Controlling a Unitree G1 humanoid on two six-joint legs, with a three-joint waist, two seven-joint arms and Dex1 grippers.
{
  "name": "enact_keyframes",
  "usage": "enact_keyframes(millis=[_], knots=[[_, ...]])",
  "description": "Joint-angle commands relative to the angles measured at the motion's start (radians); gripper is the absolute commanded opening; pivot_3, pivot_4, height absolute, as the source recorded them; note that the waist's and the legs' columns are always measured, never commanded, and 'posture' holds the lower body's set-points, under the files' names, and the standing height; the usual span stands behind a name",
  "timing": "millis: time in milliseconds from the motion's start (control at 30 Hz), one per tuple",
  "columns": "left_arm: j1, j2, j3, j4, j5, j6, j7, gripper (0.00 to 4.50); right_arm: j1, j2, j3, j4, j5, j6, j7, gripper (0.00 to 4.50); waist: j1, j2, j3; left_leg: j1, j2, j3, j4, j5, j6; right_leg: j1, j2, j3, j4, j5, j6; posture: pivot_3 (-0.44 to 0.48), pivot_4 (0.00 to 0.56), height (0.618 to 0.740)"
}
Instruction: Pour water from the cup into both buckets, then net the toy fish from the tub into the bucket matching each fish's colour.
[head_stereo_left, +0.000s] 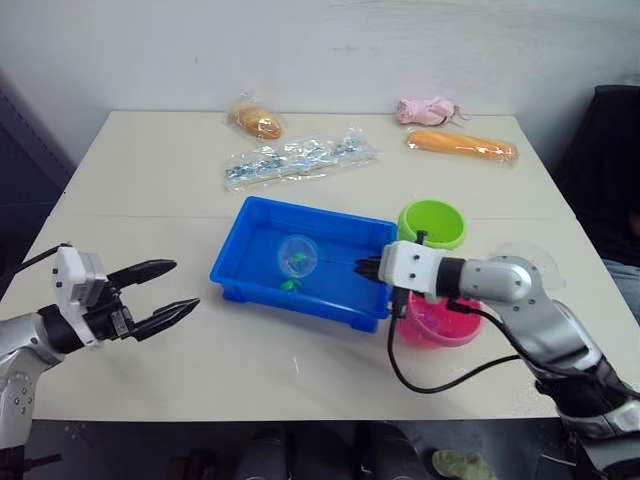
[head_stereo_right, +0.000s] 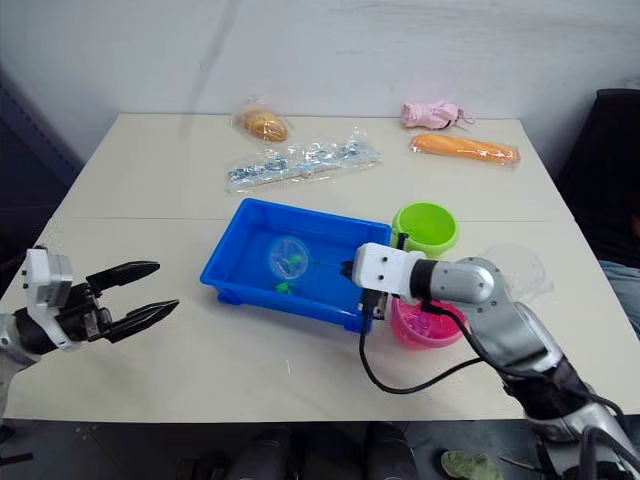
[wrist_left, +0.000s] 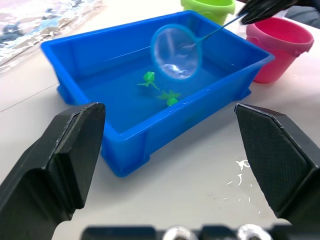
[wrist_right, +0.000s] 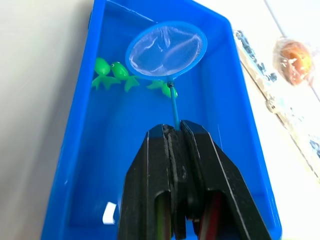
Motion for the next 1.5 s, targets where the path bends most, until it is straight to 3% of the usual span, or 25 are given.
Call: enact_keyframes(millis=[33, 367, 567, 1033, 1500], knots=[[-0.005, 0.008, 0.004, -0.027, 0.009, -0.023, -0.009, 4.46, -0.026, 0.015, 0.017, 0.020, -0.039, -0.047, 0.010, 0.00, 0.001, 0.000, 0.000, 0.000, 0.000, 0.000, 0.000, 0.000, 0.000, 0.000, 0.000, 0.000, 0.000, 0.000, 0.000, 0.000, 0.150, 0.740], [-0.023, 0.039, -0.029, -0.020, 0.045, -0.048, -0.042, 4.46, -0.055, 0.038, 0.048, 0.113, -0.111, -0.145, 0.044, 0.00, 0.000, 0.000, 0.000, 0.000, 0.000, 0.000, 0.000, 0.000, 0.000, 0.000, 0.000, 0.000, 0.000, 0.000, 0.000, 0.000, 0.150, 0.740], [-0.070, 0.110, -0.065, 0.027, 0.074, -0.061, -0.110, 4.46, -0.080, 0.053, 0.043, 0.174, -0.162, -0.190, 0.031, 0.00, -0.002, 0.000, 0.000, 0.000, 0.000, 0.000, 0.000, 0.000, 0.000, 0.000, 0.000, 0.000, 0.000, 0.000, 0.000, 0.000, 0.150, 0.740], [-0.421, 0.189, -0.271, 0.366, 0.197, -0.146, -0.325, 4.46, -0.099, 0.047, 0.076, 0.216, -0.189, -0.276, 0.157, 0.00, -0.001, 0.001, 0.001, -0.001, -0.002, 0.007, 0.000, 0.000, 0.000, -0.002, 0.001, -0.001, 0.003, 0.000, -0.001, 0.000, 0.150, 0.740], [-0.558, 0.138, -0.352, 0.514, 0.241, -0.194, -0.387, 4.46, -0.084, 0.043, -0.034, 0.122, -0.017, -0.015, 0.248, 0.00, 0.000, 0.001, 0.001, -0.001, -0.001, 0.013, 0.001, 0.000, 0.000, -0.004, 0.001, -0.002, 0.005, 0.000, -0.001, 0.000, 0.150, 0.740]])
